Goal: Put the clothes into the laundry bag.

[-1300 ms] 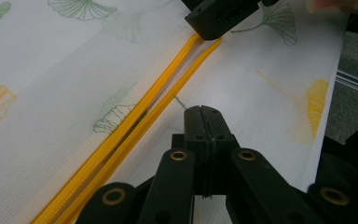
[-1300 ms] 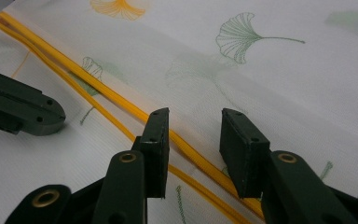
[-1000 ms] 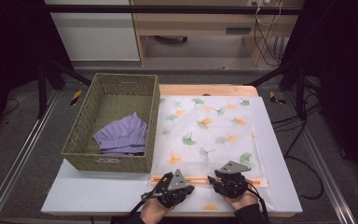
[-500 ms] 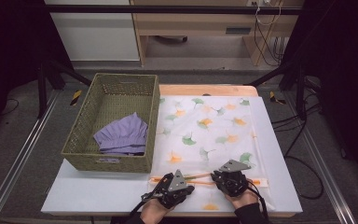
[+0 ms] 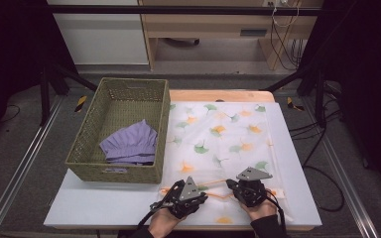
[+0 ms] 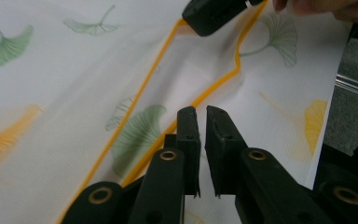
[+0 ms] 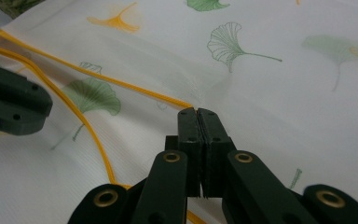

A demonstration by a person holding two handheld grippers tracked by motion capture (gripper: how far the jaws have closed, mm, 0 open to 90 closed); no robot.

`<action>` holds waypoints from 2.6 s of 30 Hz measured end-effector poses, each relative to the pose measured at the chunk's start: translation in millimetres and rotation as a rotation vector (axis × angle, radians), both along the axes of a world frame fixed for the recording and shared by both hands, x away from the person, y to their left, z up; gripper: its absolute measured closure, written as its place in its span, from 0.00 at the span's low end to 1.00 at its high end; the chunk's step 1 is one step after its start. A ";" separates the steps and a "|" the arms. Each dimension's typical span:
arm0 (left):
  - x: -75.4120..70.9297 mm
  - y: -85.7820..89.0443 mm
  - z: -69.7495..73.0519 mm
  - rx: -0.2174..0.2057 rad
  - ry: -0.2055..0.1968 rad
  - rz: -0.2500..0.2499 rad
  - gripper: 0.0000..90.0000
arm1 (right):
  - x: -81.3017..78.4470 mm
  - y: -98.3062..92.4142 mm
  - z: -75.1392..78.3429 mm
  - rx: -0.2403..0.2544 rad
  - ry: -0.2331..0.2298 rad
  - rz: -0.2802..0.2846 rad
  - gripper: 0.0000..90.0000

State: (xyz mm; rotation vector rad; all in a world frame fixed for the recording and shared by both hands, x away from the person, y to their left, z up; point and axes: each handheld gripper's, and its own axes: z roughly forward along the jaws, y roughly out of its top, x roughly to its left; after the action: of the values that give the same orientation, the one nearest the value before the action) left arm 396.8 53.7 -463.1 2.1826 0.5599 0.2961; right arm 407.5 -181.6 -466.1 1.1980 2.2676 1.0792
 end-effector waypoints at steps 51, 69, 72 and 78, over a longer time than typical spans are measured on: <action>36.2 -20.9 12.8 0.015 -0.022 0.023 0.89 | 6.6 1.8 10.9 -0.095 -0.051 -0.070 0.98; -18.2 39.5 -3.9 0.034 0.033 0.027 0.98 | 7.2 -10.3 24.8 0.045 -0.076 -0.103 0.98; -17.0 40.6 -12.4 0.052 0.048 0.035 0.98 | 8.7 -9.9 28.6 0.066 -0.083 -0.103 0.99; -16.0 42.1 -19.4 0.054 0.053 0.034 0.98 | 11.6 -8.1 40.9 0.115 -0.122 -0.122 0.98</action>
State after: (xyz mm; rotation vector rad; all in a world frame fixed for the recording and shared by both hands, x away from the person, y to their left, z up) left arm 380.8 95.8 -482.5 2.2400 0.6256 0.2744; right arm 419.1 -189.7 -425.1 1.2608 2.0375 1.2146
